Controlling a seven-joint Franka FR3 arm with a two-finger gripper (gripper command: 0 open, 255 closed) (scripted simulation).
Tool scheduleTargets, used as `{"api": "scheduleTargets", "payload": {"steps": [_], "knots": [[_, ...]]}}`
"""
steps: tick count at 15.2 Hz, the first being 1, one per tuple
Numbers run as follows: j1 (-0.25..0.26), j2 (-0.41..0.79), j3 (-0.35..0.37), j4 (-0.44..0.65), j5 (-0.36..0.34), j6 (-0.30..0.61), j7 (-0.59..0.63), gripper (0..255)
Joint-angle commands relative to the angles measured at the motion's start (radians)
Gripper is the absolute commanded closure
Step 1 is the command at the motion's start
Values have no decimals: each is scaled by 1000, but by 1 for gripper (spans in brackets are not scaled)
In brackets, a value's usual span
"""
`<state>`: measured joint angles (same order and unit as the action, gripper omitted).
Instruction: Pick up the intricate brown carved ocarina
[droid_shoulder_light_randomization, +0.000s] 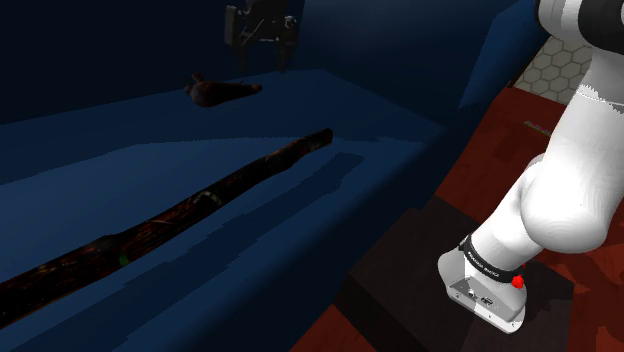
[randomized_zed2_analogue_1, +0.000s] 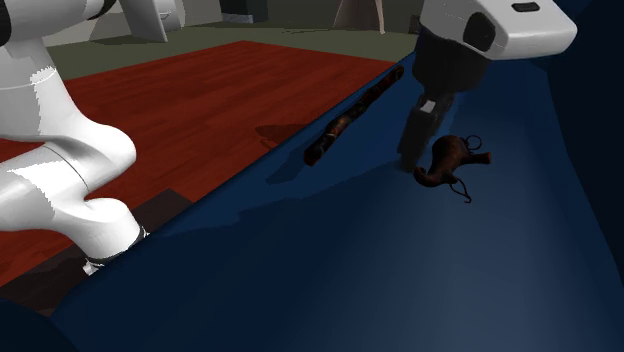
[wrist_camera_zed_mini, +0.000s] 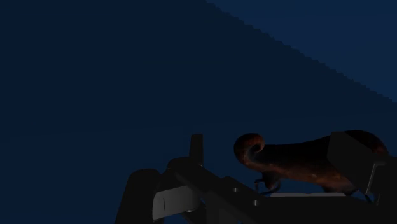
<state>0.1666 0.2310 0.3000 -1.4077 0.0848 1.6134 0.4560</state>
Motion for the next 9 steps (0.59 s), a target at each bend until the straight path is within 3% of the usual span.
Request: {"api": "scheduleTargets", "payload": {"steps": [1,8,9], "knots": [[2,16,0,3,-3,14,2,0],[-1,5,-1,-87,1,92,-10,0],[-1,4,-1,-89,1,94,-10,255]]}}
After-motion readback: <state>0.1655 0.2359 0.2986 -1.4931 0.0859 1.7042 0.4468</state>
